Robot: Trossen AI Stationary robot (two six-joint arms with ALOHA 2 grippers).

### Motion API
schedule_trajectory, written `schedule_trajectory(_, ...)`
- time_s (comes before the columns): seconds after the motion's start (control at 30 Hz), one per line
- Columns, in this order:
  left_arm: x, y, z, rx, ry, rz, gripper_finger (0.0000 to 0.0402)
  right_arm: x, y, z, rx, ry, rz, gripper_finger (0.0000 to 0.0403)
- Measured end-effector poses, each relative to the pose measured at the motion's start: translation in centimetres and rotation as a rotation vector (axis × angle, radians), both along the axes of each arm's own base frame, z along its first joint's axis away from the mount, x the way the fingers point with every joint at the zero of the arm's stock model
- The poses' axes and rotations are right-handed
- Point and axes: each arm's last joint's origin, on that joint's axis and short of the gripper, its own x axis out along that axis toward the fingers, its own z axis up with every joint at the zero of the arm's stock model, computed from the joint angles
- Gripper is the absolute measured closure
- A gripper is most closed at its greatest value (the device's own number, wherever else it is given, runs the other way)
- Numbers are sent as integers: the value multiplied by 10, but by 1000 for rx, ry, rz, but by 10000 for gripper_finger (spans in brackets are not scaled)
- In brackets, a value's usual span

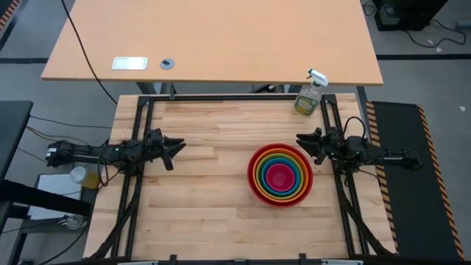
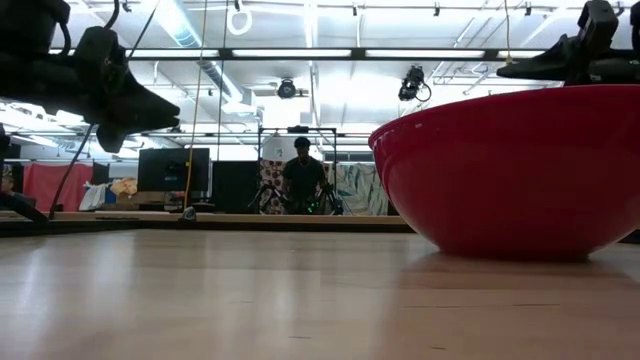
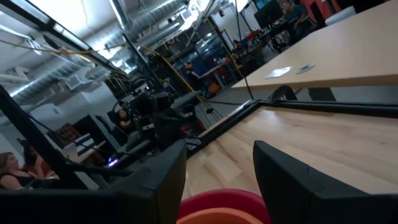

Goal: Nest bowls inside each other by size order
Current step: Return to Home Position

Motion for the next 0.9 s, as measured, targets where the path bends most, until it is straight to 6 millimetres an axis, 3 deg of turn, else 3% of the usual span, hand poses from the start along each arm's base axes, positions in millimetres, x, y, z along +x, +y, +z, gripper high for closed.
schedule_trajectory(0.9, 0, 0, 0, -97, -41, 12, 285, -1, 0, 7, -15, -67, -15, 227)
